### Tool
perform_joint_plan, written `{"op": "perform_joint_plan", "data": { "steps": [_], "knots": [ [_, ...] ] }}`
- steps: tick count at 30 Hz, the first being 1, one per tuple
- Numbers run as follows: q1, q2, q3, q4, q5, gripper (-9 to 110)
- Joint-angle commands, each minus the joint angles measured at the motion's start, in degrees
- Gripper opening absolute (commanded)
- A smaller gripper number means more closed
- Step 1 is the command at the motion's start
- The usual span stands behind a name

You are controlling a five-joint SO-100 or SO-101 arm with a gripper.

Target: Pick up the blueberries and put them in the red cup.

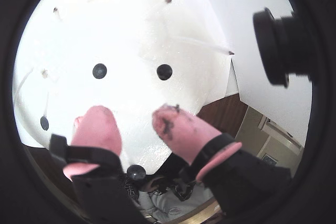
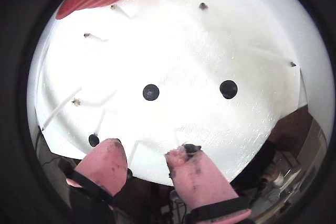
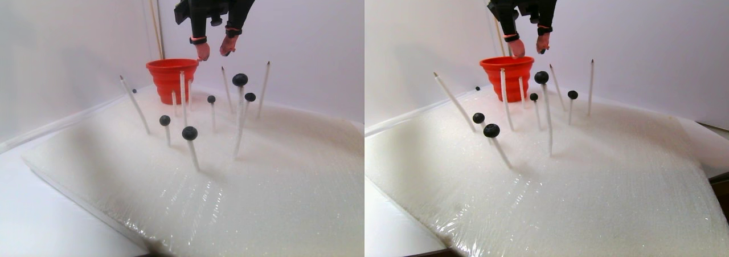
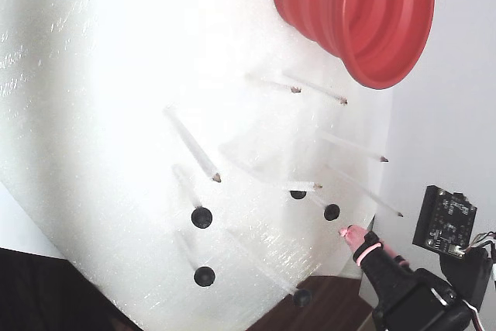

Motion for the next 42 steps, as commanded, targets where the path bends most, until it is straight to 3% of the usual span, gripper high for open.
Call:
{"op": "perform_joint_plan", "data": {
  "steps": [1, 42],
  "knots": [
    [1.32, 0.70, -0.44, -1.41, -0.09, 15],
    [2.20, -16.26, -1.49, -16.26, 0.00, 15]
  ]
}}
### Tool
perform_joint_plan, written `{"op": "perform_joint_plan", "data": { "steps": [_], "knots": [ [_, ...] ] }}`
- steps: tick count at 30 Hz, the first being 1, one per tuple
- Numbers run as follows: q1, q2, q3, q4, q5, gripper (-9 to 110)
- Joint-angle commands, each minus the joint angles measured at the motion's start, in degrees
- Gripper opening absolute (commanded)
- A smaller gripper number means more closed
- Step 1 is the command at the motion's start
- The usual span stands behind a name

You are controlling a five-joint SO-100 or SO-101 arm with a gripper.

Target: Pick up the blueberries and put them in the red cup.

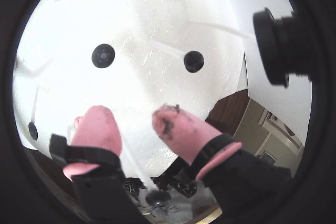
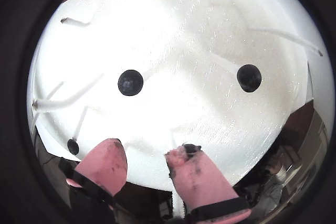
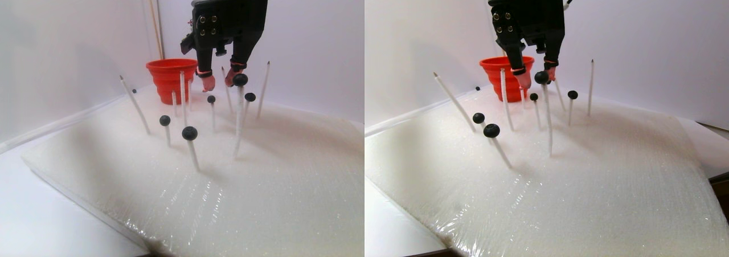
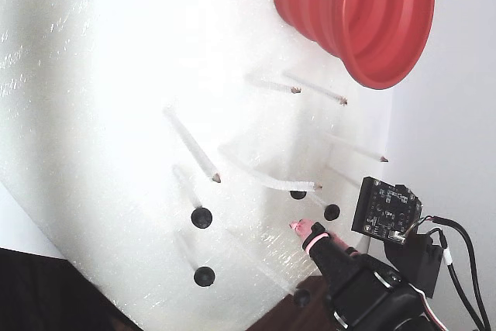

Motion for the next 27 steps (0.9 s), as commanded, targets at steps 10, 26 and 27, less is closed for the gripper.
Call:
{"op": "perform_joint_plan", "data": {
  "steps": [10, 26, 27],
  "knots": [
    [0.00, -4.04, -5.98, -4.22, 1.32, 15],
    [-2.37, -8.44, -7.21, -9.32, 3.43, 15],
    [-2.46, -8.79, -7.21, -9.58, 3.43, 15]
  ]
}}
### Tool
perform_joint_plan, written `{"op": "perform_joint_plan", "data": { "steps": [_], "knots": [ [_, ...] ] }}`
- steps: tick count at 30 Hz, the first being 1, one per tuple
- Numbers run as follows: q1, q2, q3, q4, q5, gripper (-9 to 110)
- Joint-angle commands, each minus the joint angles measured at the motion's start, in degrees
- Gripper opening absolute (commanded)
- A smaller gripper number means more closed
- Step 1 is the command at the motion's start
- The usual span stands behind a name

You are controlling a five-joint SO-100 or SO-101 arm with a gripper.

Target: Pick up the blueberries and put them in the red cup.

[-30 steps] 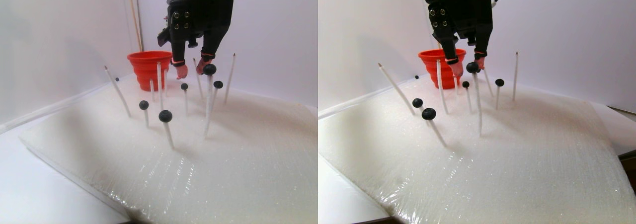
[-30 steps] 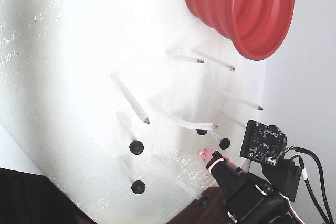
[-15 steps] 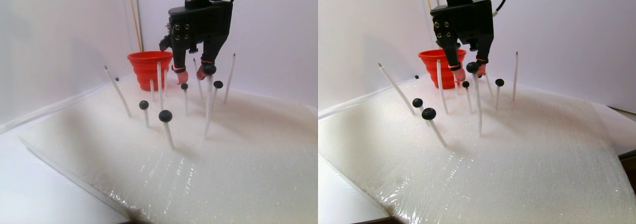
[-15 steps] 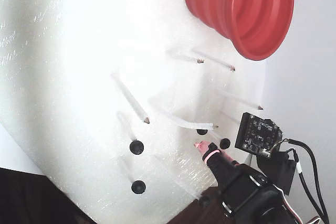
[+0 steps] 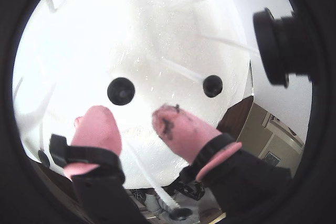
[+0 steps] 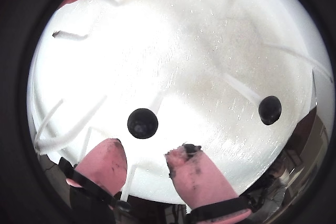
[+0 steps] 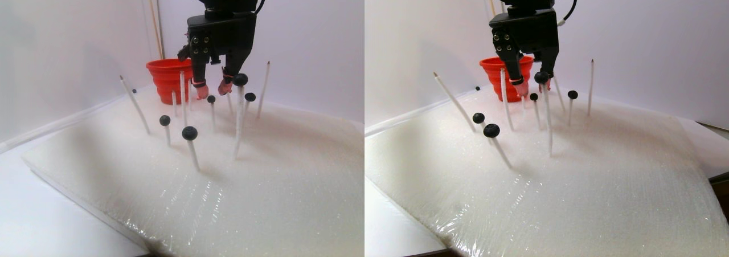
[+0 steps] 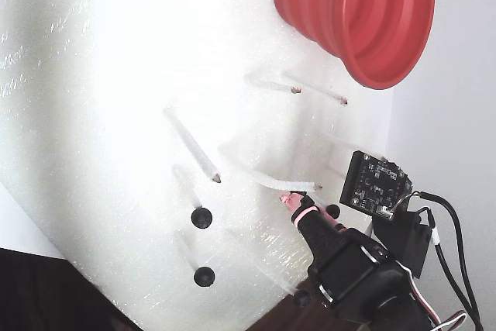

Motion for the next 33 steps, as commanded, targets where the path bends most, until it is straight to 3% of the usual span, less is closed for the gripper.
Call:
{"op": "perform_joint_plan", "data": {
  "steps": [1, 33],
  "knots": [
    [-0.26, 0.35, -3.43, -1.85, 0.26, 15],
    [-1.14, -6.50, -5.19, -8.96, 1.76, 15]
  ]
}}
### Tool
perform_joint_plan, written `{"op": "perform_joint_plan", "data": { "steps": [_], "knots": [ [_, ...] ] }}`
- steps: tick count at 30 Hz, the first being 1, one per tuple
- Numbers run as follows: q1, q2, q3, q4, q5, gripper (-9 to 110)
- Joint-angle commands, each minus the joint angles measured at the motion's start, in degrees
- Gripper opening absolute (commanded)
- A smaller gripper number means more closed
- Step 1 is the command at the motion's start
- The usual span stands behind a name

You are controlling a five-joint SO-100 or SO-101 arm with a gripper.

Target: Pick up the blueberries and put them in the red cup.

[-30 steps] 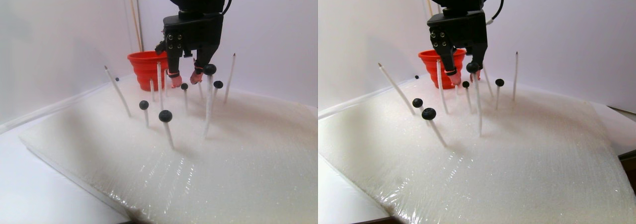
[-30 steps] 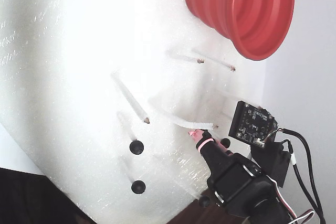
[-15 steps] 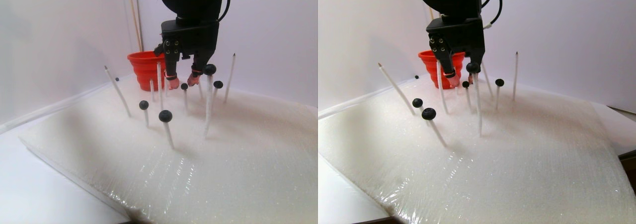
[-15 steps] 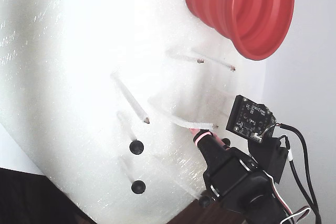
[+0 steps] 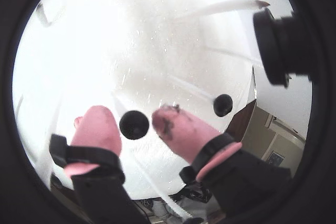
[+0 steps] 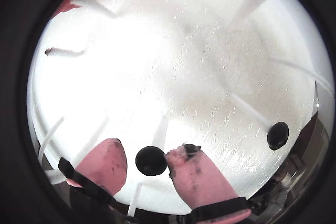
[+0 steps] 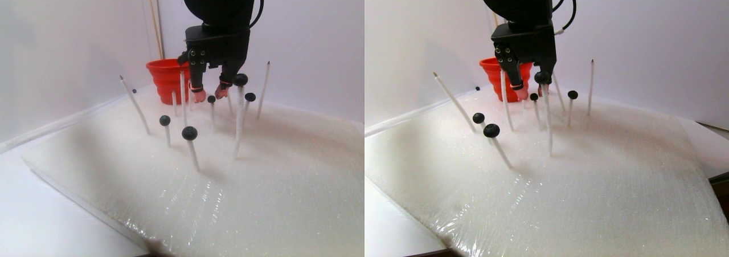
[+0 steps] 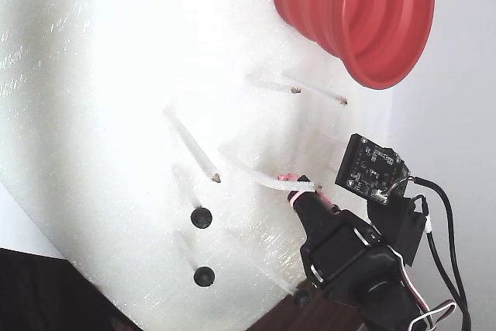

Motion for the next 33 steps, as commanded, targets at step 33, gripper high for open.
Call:
{"op": "perform_joint_plan", "data": {
  "steps": [33],
  "knots": [
    [-0.44, -0.53, -1.05, -3.69, 0.26, 11]
  ]
}}
